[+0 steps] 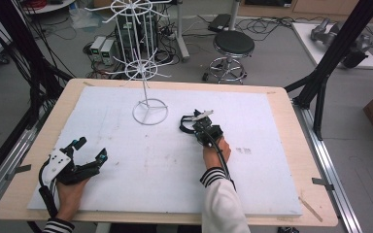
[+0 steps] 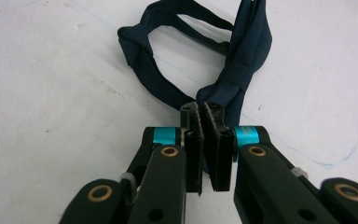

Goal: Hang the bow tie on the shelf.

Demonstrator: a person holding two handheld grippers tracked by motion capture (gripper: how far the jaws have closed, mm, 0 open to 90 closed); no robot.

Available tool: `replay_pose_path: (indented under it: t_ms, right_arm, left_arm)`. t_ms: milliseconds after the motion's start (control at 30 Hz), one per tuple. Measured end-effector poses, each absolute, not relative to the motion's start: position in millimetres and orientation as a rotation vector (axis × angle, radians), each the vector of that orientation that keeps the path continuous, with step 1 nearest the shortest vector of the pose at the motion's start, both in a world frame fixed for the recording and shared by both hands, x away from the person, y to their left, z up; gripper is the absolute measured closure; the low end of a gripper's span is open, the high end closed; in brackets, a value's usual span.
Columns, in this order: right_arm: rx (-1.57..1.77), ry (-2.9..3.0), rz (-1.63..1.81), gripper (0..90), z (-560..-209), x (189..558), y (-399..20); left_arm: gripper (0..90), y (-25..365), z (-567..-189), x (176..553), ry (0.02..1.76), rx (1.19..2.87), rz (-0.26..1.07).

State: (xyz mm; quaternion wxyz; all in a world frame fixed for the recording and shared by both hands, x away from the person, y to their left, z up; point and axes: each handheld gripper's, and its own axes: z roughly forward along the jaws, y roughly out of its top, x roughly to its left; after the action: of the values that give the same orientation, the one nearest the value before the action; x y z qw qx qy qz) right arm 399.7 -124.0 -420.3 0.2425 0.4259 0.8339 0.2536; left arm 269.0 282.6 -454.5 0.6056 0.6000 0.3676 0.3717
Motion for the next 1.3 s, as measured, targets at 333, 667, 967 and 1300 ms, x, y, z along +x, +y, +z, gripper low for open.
replay_pose_path:
  t_ms: [333,667,967,1300]
  right_arm:
    - [1.169,2.246,0.774,87.4,-415.6,397.0,-128.5]
    - [1.127,2.173,1.013,87.5,-396.1,387.1,-138.1]
    - [1.033,2.096,1.215,87.7,-379.6,375.6,-140.1]
    - [0.93,2.04,1.379,87.6,-363.0,360.1,-139.7]
  left_arm:
    - [14.7,282.6,-454.5,269.0,0.85,1.388,0.859]
    - [14.7,282.6,-454.4,269.0,0.849,1.392,0.862]
    - [14.7,282.5,-454.4,268.9,0.849,1.392,0.863]
    - [14.7,282.4,-454.4,268.9,0.849,1.394,0.863]
